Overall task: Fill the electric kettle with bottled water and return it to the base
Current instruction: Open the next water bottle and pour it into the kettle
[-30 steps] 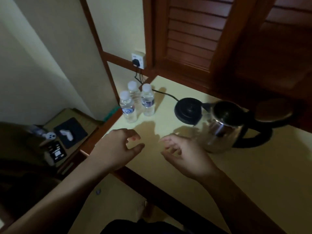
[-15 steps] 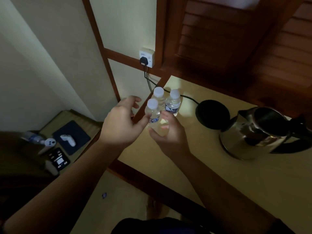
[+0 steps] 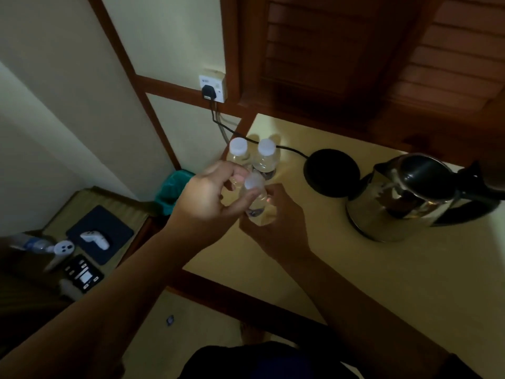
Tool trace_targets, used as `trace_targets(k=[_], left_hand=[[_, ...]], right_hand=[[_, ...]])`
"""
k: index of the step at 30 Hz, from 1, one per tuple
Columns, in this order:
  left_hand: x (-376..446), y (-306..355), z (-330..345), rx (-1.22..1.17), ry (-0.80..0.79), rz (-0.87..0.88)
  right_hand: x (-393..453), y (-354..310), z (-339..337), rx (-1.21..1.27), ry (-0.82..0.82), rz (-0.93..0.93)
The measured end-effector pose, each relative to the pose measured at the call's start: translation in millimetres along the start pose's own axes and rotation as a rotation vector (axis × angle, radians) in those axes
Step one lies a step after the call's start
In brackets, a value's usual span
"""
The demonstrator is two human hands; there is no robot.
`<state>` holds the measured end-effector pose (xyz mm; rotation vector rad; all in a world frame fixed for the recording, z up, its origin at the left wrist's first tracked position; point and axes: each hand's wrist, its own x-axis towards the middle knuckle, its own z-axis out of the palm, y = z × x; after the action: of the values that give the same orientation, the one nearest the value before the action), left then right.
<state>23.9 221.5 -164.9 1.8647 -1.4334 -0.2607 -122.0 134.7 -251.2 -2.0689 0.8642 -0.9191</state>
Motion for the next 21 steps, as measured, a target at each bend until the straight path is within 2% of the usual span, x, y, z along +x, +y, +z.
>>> trace_targets(k=[3,8,13,21], left_hand=[[2.1,19.2,14.6,-0.059,-0.1,0.038],[8.7,54.5,51.6,-0.122,-0.239,0.275],[18.0,92.8,92.0,-0.185,-0.425,0.35],[20.1,137.4,129.6,-0.139,-0.583,0.484]], right_hand=[[-17.5,6.9,-33.9,0.053,-0.01,0.054],[-51.9,22.8,-95.4,0.084,-0.034,0.149],[-82.3,43.2,-146.5,0.025,0.005,0.217],[-112.4,71.0,-188.1,0.043,0.027,0.224]])
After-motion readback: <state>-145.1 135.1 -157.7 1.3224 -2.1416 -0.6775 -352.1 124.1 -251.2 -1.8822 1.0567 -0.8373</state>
